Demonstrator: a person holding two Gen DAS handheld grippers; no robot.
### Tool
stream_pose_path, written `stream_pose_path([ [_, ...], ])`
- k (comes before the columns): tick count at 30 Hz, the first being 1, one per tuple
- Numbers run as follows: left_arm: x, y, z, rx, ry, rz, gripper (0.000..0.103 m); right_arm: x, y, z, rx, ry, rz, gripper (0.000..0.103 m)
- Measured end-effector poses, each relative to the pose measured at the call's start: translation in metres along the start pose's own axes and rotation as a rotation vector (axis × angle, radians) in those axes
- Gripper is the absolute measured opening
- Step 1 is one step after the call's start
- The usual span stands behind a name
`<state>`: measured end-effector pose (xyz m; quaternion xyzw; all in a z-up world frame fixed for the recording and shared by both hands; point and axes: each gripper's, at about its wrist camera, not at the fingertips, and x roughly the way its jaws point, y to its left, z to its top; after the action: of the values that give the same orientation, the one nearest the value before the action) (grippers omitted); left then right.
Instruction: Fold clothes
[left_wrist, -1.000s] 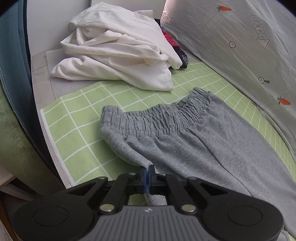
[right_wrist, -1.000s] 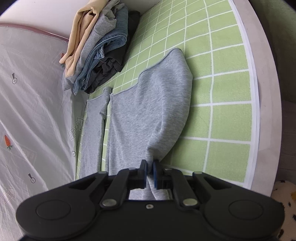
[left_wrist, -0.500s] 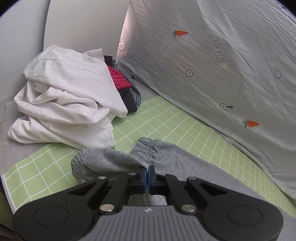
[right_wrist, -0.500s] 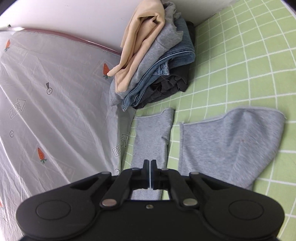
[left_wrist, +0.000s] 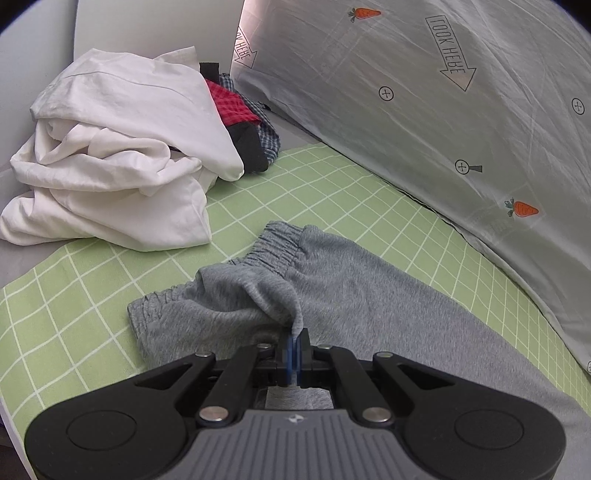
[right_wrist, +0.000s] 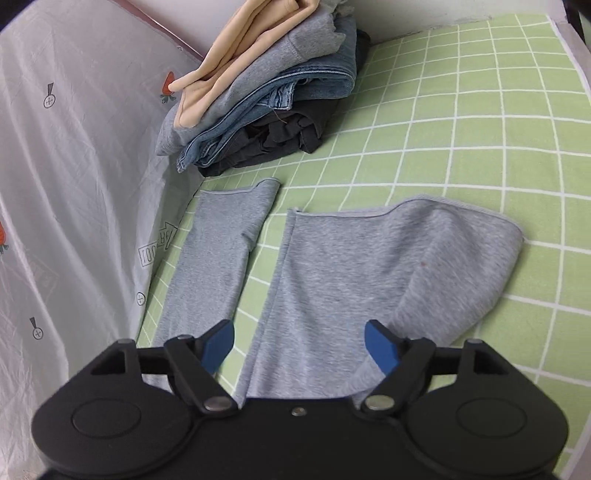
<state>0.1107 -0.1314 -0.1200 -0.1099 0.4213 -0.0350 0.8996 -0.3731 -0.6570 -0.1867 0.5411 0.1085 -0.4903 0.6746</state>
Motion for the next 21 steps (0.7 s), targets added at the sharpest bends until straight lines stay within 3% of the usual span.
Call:
stream_pose_path([
  [2,-0.001,0.002,-0.004,-0.003,0.005,0.004,0.002,-0.004,-0.002,-0.005,-0.021,-0.007,-0.064,0.103],
  [7,-0.001,0.009,-0.010,-0.022,0.024,0.012,0.002,-0.009,-0.010,-0.017,-0.034,-0.044,-0.153,0.103],
  [15,-0.003,0.012,-0.015,-0.034,0.029,0.022,0.002,0.003,-0.008,-0.015,-0.043,-0.049,-0.192,0.102],
  [18,-0.004,0.012,-0.016,-0.030,0.027,0.027,0.002,0.007,-0.005,-0.010,-0.070,-0.050,-0.221,0.090],
  [21,-0.005,0.013,-0.017,-0.035,0.028,0.031,0.002,0.010,-0.003,-0.006,-0.098,-0.046,-0.249,0.061],
])
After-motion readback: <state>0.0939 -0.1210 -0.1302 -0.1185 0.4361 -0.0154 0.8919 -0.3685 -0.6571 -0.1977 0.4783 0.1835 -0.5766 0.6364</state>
